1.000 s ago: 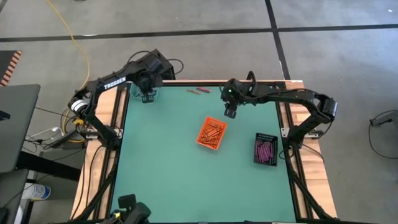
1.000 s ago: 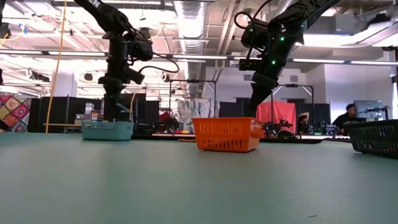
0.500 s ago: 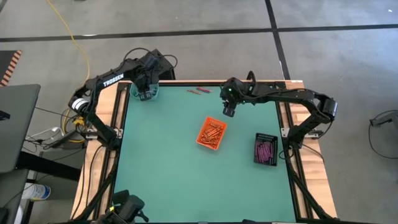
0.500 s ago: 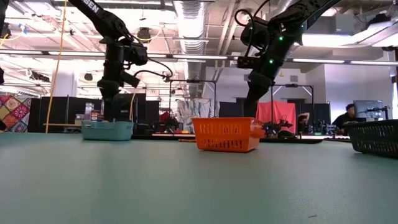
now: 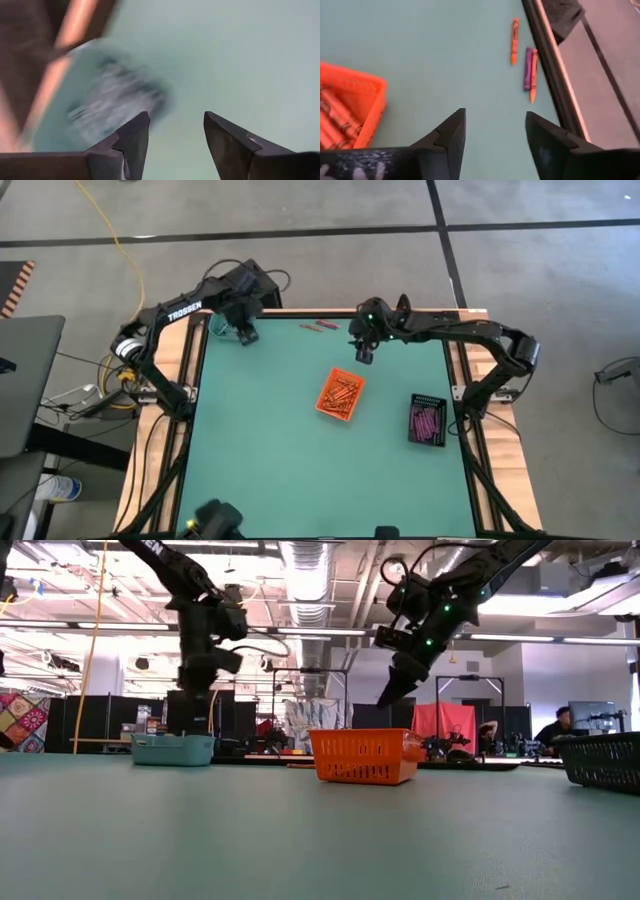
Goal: Sort crayons
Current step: Put the orange crayon into the orange bin
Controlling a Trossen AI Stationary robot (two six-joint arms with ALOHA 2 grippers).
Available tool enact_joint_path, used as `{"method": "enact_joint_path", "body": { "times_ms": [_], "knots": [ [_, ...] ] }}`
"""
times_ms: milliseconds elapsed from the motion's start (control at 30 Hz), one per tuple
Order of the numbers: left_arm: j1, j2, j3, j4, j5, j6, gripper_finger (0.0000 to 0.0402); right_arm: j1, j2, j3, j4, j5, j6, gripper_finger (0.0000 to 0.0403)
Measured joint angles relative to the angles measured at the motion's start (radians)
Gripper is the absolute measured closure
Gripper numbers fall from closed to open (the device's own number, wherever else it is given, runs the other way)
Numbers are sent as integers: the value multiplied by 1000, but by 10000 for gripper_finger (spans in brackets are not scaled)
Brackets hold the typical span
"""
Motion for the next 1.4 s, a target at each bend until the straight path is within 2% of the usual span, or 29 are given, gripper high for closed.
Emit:
{"method": "enact_joint_path", "body": {
  "times_ms": [100, 300, 400, 500, 667, 867, 1100, 1233, 1400],
  "knots": [
    [-82, 0, 0, 10, 109, -39, 226, -45, 18, -2, 29, -75, 0, 208],
    [-337, 0, 0, 81, 96, -78, 228, -144, 100, 1, 113, -232, 3, 238],
    [-470, 0, 0, 147, 65, -116, 228, -180, 170, 19, 134, -253, 3, 249],
    [-601, 0, -7, 235, -8, -164, 228, -208, 246, 69, 127, -260, 0, 257],
    [-784, 2, -92, 431, -116, -198, 229, -236, 362, 185, 94, -284, -14, 264],
    [-904, 2, -231, 655, -150, -253, 229, -249, 483, 341, -3, -284, -56, 265],
    [-981, 2, -381, 925, -164, -351, 229, -253, 586, 477, -82, -282, -87, 265],
    [-1014, 2, -427, 1003, -165, -381, 229, -252, 632, 536, -132, -279, -105, 265],
    [-1047, 2, -446, 1019, -172, -412, 229, -252, 681, 584, -173, -256, -110, 265]
  ]
}}
